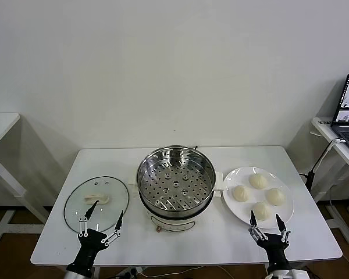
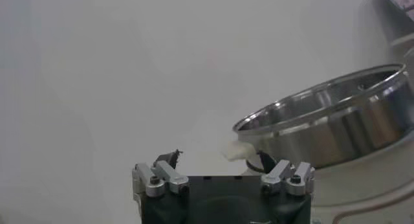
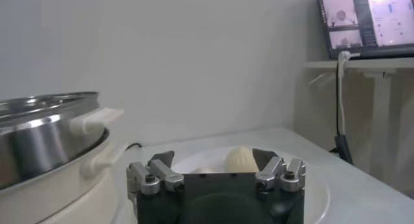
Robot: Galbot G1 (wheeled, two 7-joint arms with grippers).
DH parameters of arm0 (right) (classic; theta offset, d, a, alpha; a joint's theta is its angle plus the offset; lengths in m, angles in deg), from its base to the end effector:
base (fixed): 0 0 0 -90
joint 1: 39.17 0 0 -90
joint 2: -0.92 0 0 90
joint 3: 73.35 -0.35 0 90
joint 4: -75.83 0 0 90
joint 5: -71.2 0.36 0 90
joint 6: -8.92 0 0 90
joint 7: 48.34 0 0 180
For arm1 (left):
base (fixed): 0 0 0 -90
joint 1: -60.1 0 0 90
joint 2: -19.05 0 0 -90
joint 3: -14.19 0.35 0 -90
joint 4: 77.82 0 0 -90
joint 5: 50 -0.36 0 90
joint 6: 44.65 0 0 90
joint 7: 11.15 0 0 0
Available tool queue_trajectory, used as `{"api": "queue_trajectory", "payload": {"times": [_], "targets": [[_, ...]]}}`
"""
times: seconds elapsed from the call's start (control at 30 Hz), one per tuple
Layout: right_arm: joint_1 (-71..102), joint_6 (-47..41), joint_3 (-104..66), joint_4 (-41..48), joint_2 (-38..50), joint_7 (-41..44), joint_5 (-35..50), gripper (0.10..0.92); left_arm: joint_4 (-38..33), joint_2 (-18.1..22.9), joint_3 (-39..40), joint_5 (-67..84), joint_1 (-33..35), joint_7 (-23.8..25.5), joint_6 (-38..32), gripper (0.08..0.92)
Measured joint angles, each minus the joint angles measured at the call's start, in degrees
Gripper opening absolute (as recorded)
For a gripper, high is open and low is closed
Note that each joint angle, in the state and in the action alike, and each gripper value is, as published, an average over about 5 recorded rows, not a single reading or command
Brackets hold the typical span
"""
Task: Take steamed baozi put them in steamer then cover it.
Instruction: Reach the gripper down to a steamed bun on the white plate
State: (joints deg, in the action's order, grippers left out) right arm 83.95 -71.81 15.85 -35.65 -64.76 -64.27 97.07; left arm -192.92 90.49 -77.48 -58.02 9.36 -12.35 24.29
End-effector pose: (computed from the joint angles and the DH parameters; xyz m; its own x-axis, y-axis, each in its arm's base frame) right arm 0.1730 -0.0941 -0.3479 -0.9855 0.1471 0.0843 0.1523 0.9866 0.0583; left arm 0.1359 0.0718 -0.3487 -0.9673 0.2381 -0.0879 0.1865 0.9017 0.3902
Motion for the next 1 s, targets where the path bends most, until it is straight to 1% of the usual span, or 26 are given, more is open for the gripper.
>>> {"api": "queue_trajectory", "payload": {"times": [0.13,0.27,0.4,0.53,0.67,0.77,0.9,1.0], "targets": [[-5.7,-2.1,0.6,2.1,2.4,-0.8,1.7,0.823,-0.4,-0.1,0.0,0.0,-0.3,-0.1,0.0,0.823],[-15.2,-4.9,2.8,6.7,6.0,-1.4,4.9,0.823,-1.0,-0.2,-0.2,0.1,-0.6,-0.3,0.1,0.823],[-26.0,-7.1,6.9,13.3,9.7,-0.3,9.0,0.823,-1.6,-0.2,-0.5,0.1,-0.7,-0.4,0.2,0.823],[-37.2,-9.6,12.7,21.1,13.5,3.7,13.4,0.823,-1.9,-0.2,-0.6,0.2,-0.7,-0.6,0.3,0.823],[-47.6,-12.2,19.7,28.9,17.2,11.7,15.7,0.823,-2.3,0.0,-0.8,0.2,-0.7,-0.7,0.4,0.823],[-55.2,-13.4,25.4,34.7,19.5,20.4,15.2,0.823,-2.7,0.1,-1.0,0.2,-0.6,-0.8,0.5,0.823],[-65.3,-14.0,33.6,42.4,21.5,34.3,12.0,0.823,-3.3,0.3,-1.4,0.1,-0.4,-1.1,0.8,0.823],[-72.4,-13.9,39.5,47.5,22.2,45.2,7.8,0.823,-3.8,0.5,-1.6,0.1,-0.2,-1.3,1.1,0.823]]}}
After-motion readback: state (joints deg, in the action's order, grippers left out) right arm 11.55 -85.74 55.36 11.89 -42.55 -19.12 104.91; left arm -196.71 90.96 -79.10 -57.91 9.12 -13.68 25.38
